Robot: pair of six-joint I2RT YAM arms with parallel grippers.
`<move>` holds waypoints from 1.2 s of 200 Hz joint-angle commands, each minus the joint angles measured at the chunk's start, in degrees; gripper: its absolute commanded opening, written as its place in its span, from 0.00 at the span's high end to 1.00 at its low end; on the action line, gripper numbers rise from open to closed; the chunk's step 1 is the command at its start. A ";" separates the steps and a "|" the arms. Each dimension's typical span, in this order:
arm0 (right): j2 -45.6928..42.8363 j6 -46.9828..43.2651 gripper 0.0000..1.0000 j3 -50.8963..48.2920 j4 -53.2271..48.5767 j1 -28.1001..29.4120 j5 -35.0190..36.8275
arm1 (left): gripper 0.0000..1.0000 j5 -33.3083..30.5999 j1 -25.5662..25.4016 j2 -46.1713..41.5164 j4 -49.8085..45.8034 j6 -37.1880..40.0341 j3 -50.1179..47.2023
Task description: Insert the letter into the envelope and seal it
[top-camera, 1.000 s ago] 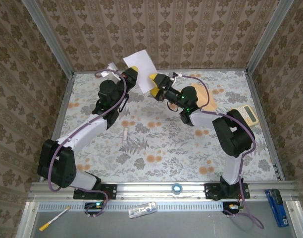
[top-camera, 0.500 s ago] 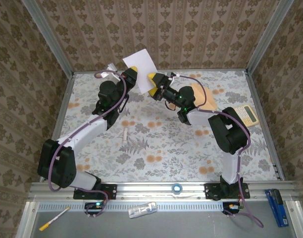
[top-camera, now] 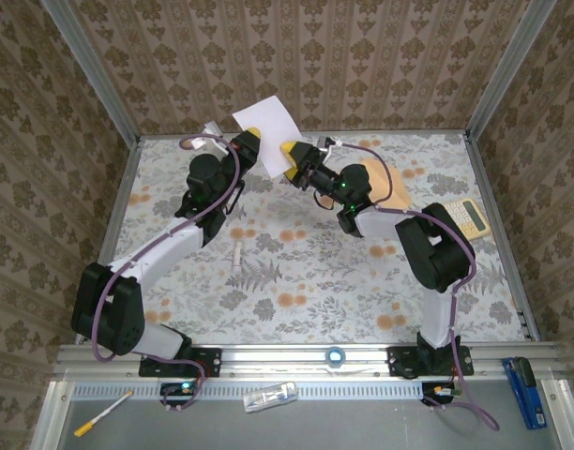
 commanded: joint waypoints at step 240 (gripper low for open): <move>-3.57 1.22 0.54 -0.88 3.14 -0.68 3.11 | 1.00 -1.61 0.86 1.52 2.36 0.61 -1.55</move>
